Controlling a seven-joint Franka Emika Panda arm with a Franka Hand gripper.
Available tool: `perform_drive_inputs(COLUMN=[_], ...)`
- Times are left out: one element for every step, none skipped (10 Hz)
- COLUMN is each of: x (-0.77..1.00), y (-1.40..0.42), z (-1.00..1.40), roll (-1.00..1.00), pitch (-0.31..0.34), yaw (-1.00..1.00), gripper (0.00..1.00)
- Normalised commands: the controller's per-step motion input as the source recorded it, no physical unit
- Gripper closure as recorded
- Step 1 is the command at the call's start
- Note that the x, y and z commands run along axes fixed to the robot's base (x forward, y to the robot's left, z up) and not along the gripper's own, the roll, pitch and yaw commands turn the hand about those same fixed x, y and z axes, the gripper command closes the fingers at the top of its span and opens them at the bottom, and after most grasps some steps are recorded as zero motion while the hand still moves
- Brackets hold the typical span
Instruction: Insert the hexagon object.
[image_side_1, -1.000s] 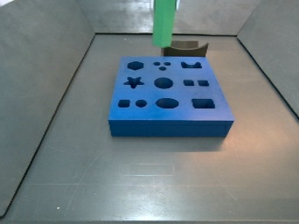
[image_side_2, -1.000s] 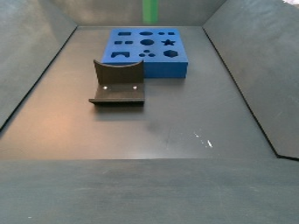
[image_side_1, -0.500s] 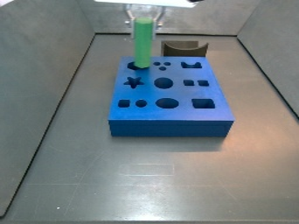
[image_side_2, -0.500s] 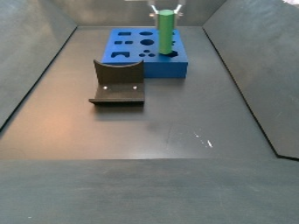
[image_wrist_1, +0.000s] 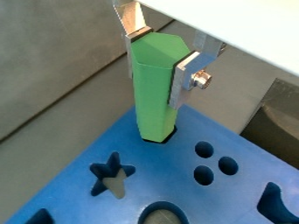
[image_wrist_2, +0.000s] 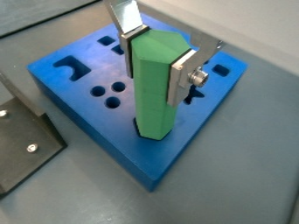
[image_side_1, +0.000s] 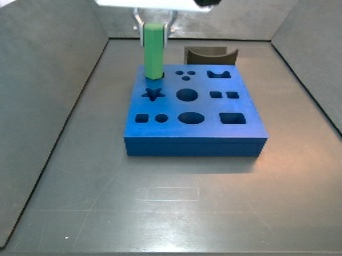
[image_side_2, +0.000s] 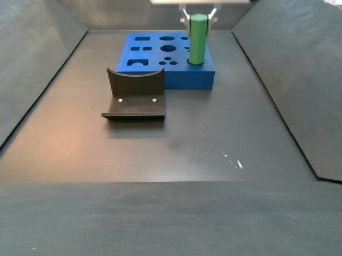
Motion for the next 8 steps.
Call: perform_drive_inputs(x=[0.00, 0.00, -0.10, -0.16, -0.12, -0.10, -0.11, -0.06], y=[0.04, 0.08, 0.00, -0.01, -0.04, -0.07, -0.08, 0.00], z=[-0.41, -0.49, -0.63, -0.59, -0.35, -0.26, -0.26, 0.00], roll=[0.00, 0.00, 0.00, 0.00, 0.00, 0.00, 0.01, 0.00], pitch=[-0.100, -0.119, -0.276, -0.329, -0.229, -0.189, -0.223, -0.067], yaw=[0.18, 0.17, 0.09, 0.00, 0.00, 0.00, 0.00, 0.00], gripper=[1.00, 1.00, 1.00, 1.00, 1.00, 1.00, 1.00, 1.00])
